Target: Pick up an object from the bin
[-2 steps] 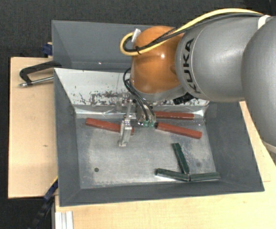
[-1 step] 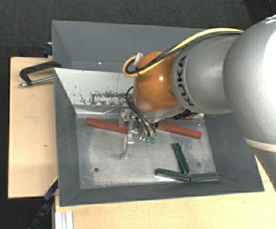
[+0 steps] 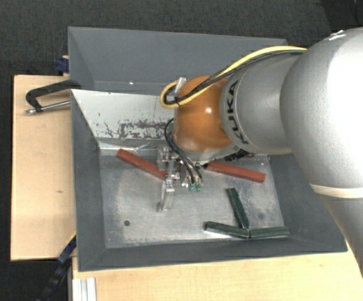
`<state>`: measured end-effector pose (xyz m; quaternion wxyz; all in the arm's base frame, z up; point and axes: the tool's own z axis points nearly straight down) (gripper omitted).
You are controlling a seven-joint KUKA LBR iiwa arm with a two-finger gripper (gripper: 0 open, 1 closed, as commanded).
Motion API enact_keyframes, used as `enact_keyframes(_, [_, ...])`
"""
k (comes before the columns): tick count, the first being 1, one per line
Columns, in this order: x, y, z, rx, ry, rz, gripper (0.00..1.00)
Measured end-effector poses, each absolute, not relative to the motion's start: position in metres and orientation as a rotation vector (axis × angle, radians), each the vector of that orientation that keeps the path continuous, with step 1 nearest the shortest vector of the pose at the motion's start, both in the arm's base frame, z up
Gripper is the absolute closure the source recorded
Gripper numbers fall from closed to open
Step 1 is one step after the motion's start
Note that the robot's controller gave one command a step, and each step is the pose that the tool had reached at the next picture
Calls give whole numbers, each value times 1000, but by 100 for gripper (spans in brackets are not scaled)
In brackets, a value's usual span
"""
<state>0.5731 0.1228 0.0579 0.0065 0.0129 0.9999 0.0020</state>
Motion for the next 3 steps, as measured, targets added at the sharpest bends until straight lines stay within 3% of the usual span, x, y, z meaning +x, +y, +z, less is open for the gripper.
enact_keyframes(1, [594,110,72,296,3122,5,100])
enact_keyframes(2, [594,110,71,297,3122,5,100])
enact_keyframes(3, [577,132,218,448,3105,4,100])
